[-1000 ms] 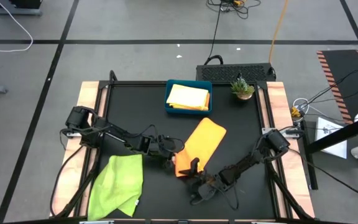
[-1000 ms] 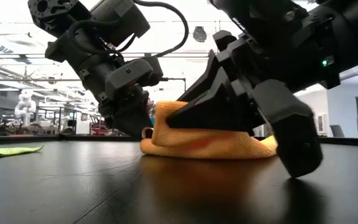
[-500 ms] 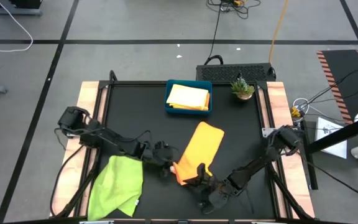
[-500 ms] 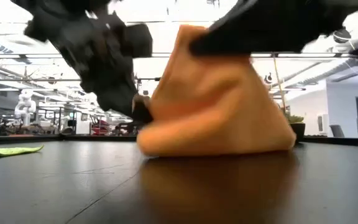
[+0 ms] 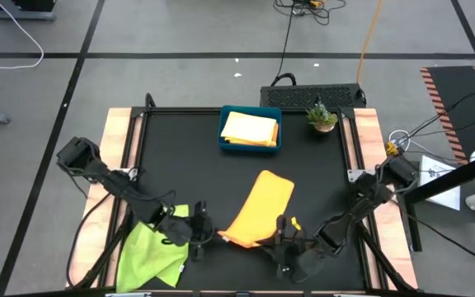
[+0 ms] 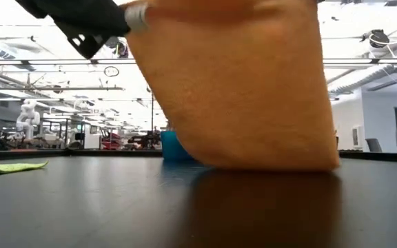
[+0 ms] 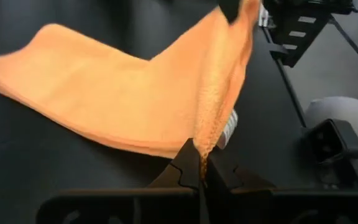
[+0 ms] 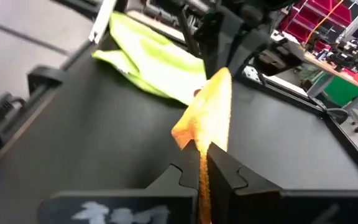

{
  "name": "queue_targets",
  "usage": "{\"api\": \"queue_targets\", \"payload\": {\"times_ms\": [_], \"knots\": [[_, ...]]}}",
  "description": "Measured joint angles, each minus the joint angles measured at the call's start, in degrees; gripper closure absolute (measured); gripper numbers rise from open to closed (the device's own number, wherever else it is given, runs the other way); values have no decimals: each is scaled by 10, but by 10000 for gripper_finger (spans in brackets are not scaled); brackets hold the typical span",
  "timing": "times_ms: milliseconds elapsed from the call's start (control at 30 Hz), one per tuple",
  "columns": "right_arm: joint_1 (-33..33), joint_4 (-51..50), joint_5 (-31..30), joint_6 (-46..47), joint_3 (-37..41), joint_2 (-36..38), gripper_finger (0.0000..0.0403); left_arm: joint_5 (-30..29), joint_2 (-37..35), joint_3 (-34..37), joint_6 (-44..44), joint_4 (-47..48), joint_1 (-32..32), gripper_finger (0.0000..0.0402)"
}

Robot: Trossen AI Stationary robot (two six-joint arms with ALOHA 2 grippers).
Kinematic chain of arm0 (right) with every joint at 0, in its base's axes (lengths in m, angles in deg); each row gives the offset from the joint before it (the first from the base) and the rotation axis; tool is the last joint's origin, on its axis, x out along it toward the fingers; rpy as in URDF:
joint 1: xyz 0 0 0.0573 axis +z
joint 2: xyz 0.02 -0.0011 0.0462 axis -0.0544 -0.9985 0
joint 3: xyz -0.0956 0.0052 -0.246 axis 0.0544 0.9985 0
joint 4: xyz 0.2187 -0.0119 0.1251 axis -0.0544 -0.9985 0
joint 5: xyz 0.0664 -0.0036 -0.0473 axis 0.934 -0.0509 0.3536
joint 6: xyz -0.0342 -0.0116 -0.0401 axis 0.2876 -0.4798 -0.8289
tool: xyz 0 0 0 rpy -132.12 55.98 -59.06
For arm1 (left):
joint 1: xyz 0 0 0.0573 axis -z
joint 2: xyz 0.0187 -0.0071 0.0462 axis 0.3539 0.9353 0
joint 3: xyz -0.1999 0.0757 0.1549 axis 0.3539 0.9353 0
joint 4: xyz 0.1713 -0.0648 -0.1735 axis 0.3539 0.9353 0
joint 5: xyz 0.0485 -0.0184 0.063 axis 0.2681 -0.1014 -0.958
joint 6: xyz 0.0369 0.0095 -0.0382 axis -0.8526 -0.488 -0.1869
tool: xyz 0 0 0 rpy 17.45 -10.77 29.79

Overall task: Fold microfiber towels
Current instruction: Fold the orange microfiber cloth

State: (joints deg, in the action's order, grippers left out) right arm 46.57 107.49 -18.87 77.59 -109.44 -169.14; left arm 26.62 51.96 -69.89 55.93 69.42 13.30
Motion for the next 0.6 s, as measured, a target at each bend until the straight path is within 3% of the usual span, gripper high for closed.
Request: {"api": "queue_targets", "payload": {"times_ms": [200, 400, 533, 600], "knots": [[25, 74, 3, 1, 46, 30, 403, -5, 0, -19, 2, -1, 23, 401], [47, 132, 70, 34, 71, 35, 403, -13, 18, -67, -20, 1, 47, 401], [64, 129, 70, 47, 72, 34, 403, -3, 62, -128, -52, 54, 50, 401], [71, 123, 41, 47, 72, 34, 403, 2, 85, -164, -64, 97, 44, 401]]}}
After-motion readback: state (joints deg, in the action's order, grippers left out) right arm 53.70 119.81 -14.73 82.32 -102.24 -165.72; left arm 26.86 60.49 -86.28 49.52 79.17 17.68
